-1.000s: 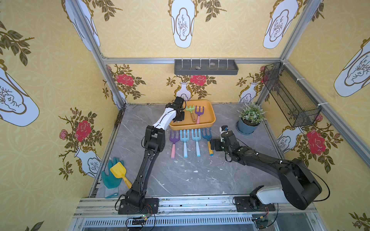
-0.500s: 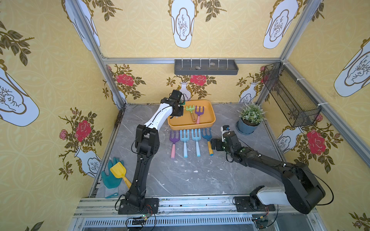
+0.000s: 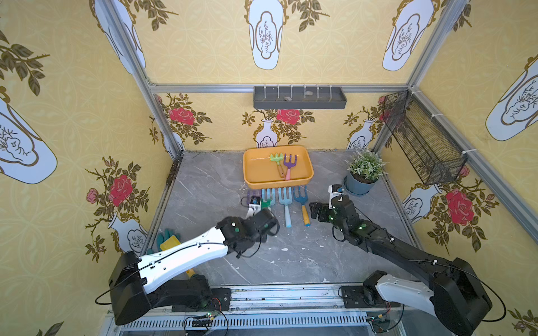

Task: Take the hand rake out of the storage box
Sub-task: Pick up the rake from the storage box, then place the rake at the center of the board.

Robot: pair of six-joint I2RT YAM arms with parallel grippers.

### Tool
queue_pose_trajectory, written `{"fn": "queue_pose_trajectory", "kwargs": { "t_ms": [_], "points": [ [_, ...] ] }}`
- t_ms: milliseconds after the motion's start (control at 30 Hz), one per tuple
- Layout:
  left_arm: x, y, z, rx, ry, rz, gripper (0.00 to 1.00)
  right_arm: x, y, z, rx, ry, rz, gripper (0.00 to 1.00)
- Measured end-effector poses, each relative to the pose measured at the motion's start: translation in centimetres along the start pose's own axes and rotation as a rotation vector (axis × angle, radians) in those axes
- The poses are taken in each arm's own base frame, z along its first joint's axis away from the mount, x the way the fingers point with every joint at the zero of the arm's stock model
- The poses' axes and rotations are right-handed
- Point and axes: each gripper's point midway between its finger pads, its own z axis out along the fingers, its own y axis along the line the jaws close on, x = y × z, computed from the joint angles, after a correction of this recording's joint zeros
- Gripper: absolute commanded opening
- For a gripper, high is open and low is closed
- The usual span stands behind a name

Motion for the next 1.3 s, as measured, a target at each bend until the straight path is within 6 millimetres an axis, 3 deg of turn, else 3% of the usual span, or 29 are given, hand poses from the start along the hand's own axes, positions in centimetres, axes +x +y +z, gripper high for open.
{"fn": "queue_pose_trajectory", "kwargs": {
  "t_ms": [100, 167, 333, 467, 700, 867, 1067, 1200, 1300],
  "points": [
    [5.6, -0.7, 1.5, -0.061, 0.067, 0.005, 0.0, 0.5, 0.5, -0.3, 0.011, 0.011, -0.02, 0.97],
    [7.9, -0.8, 2.6, -0.122, 0.1, -0.017, 0.0, 0.4, 0.6, -0.5, 0.025, 0.006, -0.03, 0.97],
    [11.5, -0.1, 4.6, -0.197, 0.15, -0.108, 0.0, 0.3, 0.3, -0.9, 0.044, -0.004, -0.029, 0.97],
    [13.1, 1.3, 5.4, -0.202, 0.16, -0.173, 0.05, 0.4, 0.4, -0.9, 0.045, -0.002, -0.022, 0.98],
    [12.9, 1.4, 6.0, -0.182, 0.127, -0.184, 0.37, 0.6, 0.3, -0.8, 0.055, 0.001, -0.022, 0.97],
    [12.3, 1.4, 6.4, -0.206, 0.104, -0.168, 0.5, 0.5, 0.2, -0.8, 0.058, -0.001, -0.019, 0.98],
    [11.9, 0.9, 4.4, -0.215, 0.182, -0.108, 0.78, 0.6, 0.2, -0.8, 0.058, -0.001, -0.02, 0.98],
    [7.4, 0.1, 1.7, -0.172, 0.152, -0.139, 0.78, 0.5, 0.3, -0.8, 0.058, -0.002, -0.02, 0.98],
    [1.7, 1.0, 0.7, -0.128, 0.079, -0.195, 0.73, 0.5, 0.2, -0.9, 0.061, -0.007, -0.019, 0.97]
  ]
}}
